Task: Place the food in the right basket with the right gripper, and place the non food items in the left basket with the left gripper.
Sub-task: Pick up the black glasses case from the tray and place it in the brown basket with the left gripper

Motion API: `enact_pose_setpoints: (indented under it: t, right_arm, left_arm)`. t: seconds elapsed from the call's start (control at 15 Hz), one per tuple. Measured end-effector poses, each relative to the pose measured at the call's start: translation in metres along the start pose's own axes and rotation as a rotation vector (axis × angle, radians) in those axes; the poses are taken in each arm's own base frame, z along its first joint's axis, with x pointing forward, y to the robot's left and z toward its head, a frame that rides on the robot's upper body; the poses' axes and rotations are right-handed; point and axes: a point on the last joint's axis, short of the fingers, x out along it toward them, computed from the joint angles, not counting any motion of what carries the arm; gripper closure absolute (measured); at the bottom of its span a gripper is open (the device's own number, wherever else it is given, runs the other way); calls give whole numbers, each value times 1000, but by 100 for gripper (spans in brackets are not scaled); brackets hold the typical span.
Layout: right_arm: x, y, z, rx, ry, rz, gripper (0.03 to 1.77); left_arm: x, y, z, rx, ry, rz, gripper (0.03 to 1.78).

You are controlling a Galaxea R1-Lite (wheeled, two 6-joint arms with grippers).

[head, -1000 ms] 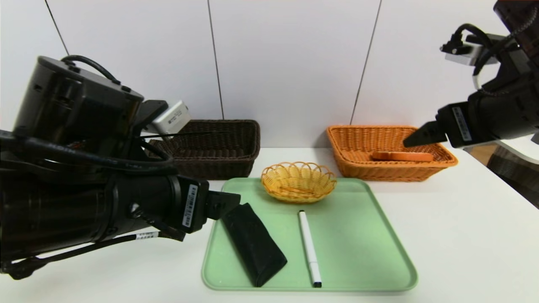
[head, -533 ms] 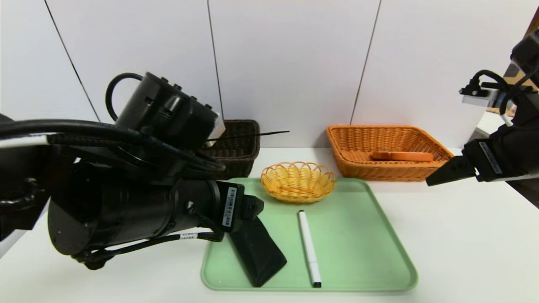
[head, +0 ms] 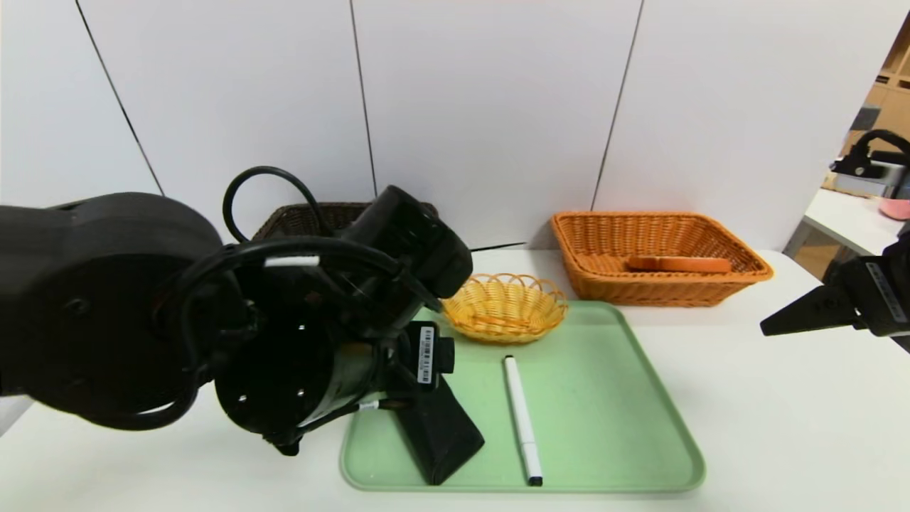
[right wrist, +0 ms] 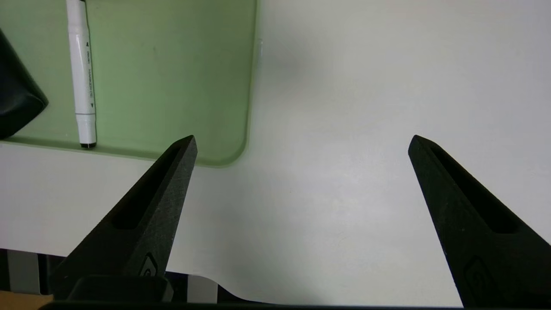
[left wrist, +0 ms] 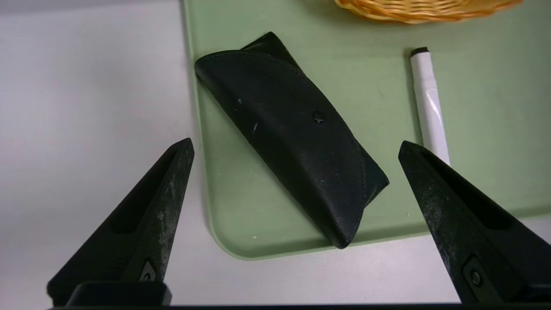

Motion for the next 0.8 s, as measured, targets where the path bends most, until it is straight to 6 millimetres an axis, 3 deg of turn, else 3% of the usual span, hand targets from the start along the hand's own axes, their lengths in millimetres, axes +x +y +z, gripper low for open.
enact_pose_setpoints:
  t: [0.4, 0.8]
  right_arm:
    - [-11, -1, -12, 2, -23, 4, 11]
    - [-18, -1, -23, 1, -43, 8, 11]
  left_arm:
    - [19, -23, 9, -178, 67, 70, 12]
    - [42, -42, -1, -215, 104, 93, 12]
